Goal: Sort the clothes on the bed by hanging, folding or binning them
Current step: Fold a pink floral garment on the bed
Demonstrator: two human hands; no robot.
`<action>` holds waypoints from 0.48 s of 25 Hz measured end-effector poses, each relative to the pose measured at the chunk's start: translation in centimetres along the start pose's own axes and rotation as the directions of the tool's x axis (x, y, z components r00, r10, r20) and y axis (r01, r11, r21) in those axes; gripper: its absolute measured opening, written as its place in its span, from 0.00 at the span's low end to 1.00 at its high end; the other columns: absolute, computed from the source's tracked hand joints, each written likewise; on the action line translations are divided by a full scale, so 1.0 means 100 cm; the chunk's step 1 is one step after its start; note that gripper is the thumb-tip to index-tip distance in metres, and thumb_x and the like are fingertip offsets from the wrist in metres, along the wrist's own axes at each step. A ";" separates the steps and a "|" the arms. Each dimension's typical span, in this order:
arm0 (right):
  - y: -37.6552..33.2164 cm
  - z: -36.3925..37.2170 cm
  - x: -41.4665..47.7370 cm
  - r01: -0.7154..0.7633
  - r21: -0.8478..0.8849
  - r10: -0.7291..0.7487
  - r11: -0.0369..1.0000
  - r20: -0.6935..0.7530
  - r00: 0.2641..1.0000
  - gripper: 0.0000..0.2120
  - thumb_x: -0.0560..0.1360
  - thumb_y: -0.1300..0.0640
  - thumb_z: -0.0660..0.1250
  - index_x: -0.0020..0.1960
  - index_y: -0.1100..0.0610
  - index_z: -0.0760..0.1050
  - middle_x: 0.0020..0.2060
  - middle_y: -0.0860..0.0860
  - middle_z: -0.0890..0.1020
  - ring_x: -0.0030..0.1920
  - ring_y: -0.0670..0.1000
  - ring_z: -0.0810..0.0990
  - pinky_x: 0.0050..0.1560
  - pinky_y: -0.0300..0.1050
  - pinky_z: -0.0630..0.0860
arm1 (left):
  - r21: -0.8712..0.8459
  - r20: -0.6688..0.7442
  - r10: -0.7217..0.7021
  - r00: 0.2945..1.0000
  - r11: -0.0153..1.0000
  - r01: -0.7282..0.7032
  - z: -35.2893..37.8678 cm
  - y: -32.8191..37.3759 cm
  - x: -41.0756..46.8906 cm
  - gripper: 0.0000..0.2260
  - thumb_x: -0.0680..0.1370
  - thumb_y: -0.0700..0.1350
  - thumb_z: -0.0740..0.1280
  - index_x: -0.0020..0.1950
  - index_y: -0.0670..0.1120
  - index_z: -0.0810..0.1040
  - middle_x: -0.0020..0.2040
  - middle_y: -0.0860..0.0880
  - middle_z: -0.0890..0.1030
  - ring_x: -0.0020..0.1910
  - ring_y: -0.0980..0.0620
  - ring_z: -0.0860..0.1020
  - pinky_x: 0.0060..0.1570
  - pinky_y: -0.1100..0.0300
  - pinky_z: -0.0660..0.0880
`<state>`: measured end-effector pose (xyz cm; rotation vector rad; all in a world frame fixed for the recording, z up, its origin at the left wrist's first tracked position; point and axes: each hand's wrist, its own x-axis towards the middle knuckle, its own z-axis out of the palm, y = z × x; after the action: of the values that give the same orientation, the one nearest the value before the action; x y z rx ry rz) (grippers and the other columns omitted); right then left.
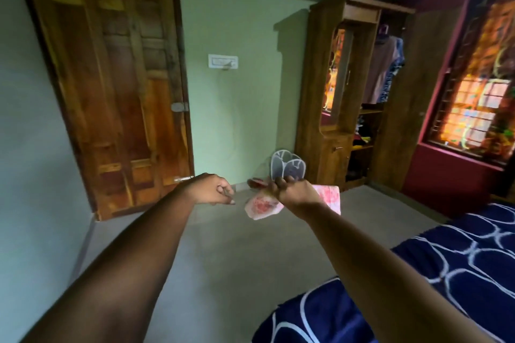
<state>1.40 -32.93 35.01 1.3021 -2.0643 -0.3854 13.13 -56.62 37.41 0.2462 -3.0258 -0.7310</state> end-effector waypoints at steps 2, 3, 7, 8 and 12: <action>-0.013 0.013 0.033 0.069 -0.041 -0.076 0.997 -0.196 0.978 0.09 0.70 0.63 0.61 0.50 0.58 0.73 0.35 0.54 0.78 0.32 0.54 0.77 0.20 0.43 0.71 | -0.044 -0.014 -0.010 1.000 0.999 0.009 -0.021 -0.033 0.006 0.13 0.71 0.50 0.75 0.54 0.49 0.81 0.45 0.46 0.84 0.36 0.54 0.79 0.28 0.71 0.71; -0.020 0.020 0.050 0.085 -0.053 -0.095 0.995 -0.249 0.964 0.09 0.71 0.63 0.60 0.51 0.58 0.71 0.36 0.54 0.78 0.33 0.54 0.77 0.21 0.43 0.71 | -0.056 -0.015 -0.015 1.000 0.998 0.014 -0.031 -0.052 0.009 0.13 0.71 0.50 0.75 0.53 0.49 0.81 0.45 0.45 0.84 0.35 0.55 0.79 0.30 0.69 0.74; -0.039 0.042 0.113 0.080 -0.035 -0.087 0.996 -0.341 0.936 0.11 0.73 0.62 0.56 0.52 0.59 0.74 0.40 0.57 0.79 0.35 0.56 0.77 0.21 0.45 0.71 | -0.082 -0.019 -0.057 0.998 0.995 0.056 -0.058 -0.129 0.036 0.18 0.63 0.62 0.73 0.48 0.53 0.81 0.40 0.50 0.84 0.38 0.50 0.83 0.43 0.47 0.80; -0.041 0.048 0.126 0.089 -0.030 -0.094 0.996 -0.350 0.932 0.11 0.73 0.62 0.56 0.52 0.59 0.75 0.40 0.57 0.79 0.35 0.56 0.77 0.21 0.45 0.71 | -0.098 -0.012 -0.069 0.998 0.993 0.068 -0.061 -0.148 0.048 0.21 0.61 0.64 0.72 0.48 0.54 0.82 0.38 0.51 0.84 0.38 0.49 0.83 0.43 0.44 0.79; -0.032 0.082 0.170 0.105 -0.018 -0.105 0.994 -0.303 0.947 0.12 0.73 0.64 0.55 0.53 0.61 0.74 0.41 0.58 0.79 0.35 0.56 0.78 0.20 0.45 0.73 | -0.125 -0.017 -0.048 0.999 0.991 0.046 -0.069 -0.174 0.091 0.14 0.68 0.58 0.72 0.50 0.54 0.81 0.46 0.52 0.84 0.45 0.51 0.83 0.51 0.47 0.80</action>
<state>-6.74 -50.15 33.51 1.3805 -1.7431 -0.2166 7.13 -76.41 35.43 0.3204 -2.9505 -0.9106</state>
